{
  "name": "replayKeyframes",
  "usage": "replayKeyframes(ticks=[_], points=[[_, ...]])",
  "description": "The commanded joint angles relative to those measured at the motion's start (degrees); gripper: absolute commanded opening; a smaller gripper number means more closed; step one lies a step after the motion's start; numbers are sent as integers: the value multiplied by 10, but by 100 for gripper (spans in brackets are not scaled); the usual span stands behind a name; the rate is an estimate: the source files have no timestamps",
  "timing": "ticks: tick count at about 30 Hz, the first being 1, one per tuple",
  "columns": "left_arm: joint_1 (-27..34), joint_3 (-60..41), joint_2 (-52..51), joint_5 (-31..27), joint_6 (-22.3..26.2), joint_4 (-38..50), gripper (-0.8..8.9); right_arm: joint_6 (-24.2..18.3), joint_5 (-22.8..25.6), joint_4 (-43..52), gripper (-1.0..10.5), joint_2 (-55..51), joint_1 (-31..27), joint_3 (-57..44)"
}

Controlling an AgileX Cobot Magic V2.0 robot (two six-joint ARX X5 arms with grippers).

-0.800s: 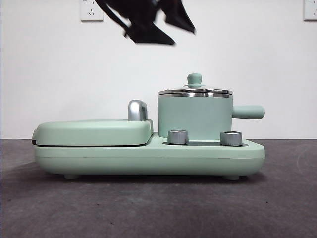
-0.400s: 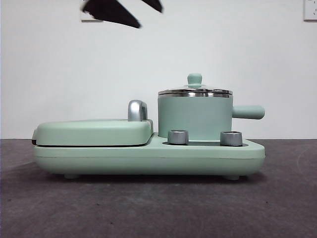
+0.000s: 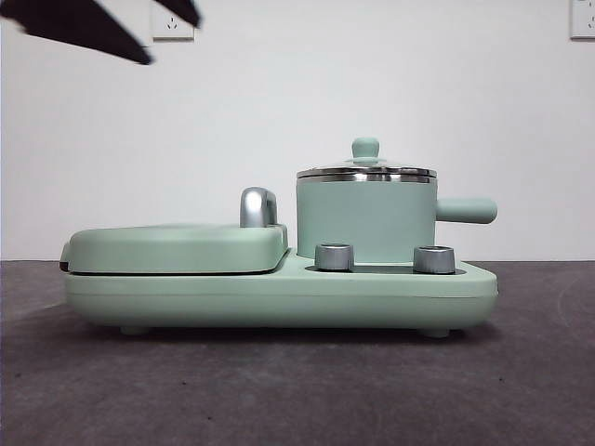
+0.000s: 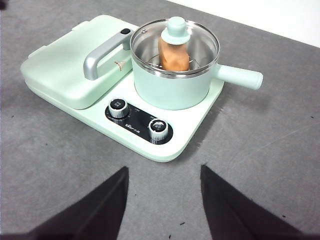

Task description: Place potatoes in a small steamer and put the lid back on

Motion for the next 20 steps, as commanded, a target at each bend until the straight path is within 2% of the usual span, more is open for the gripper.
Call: replayKeyframes(ticks=[1, 6, 11, 12, 13, 14, 20], points=[[-2, 1, -27, -19, -13, -55, 335, 6, -1, 5, 223, 3, 3, 3], [-2, 2, -62, -21, -15, -123, 335, 6, -1, 5, 223, 3, 3, 4], [-3, 2, -73, -19, -17, -127, 321, 7, -3, 5, 208, 3, 3, 4], [-3, 2, -73, -17, -17, -127, 165, 7, -3, 5, 108, 3, 3, 4], [-3, 2, -73, -16, -17, -131, -37, 7, -3, 5, -19, 3, 3, 4], [-3, 2, -73, -17, -16, -129, 13, 6, -3, 9, 24, 3, 3, 4], [-3, 2, -73, -17, -15, -153, 7, 6, -1, 15, 22, 3, 2, 4]])
